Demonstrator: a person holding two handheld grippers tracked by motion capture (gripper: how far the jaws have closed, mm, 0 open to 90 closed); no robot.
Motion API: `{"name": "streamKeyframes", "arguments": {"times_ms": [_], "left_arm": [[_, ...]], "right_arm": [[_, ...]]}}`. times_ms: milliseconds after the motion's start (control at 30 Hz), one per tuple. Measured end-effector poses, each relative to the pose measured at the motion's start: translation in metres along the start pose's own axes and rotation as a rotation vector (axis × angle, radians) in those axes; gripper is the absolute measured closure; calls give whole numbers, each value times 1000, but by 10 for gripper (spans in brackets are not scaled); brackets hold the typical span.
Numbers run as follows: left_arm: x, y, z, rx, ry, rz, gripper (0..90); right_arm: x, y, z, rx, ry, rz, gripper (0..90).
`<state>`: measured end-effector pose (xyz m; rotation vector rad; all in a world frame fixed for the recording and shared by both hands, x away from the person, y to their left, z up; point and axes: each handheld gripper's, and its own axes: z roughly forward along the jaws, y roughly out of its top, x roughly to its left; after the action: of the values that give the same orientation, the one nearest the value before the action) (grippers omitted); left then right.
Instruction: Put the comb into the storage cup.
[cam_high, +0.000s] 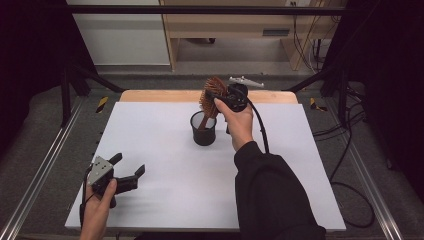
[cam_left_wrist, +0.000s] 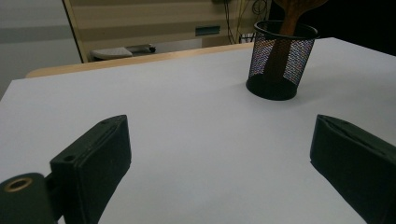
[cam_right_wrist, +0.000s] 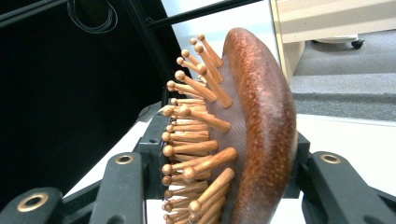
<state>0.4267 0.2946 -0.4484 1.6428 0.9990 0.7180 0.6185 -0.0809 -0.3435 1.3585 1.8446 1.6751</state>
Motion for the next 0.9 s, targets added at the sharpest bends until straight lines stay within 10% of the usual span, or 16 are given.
{"name": "streamKeyframes", "arguments": {"times_ms": [900], "left_arm": [[1, 0, 1, 0, -6, 0, 56]], "right_arm": [[-1, -9, 10, 23, 8, -2, 491]]}}
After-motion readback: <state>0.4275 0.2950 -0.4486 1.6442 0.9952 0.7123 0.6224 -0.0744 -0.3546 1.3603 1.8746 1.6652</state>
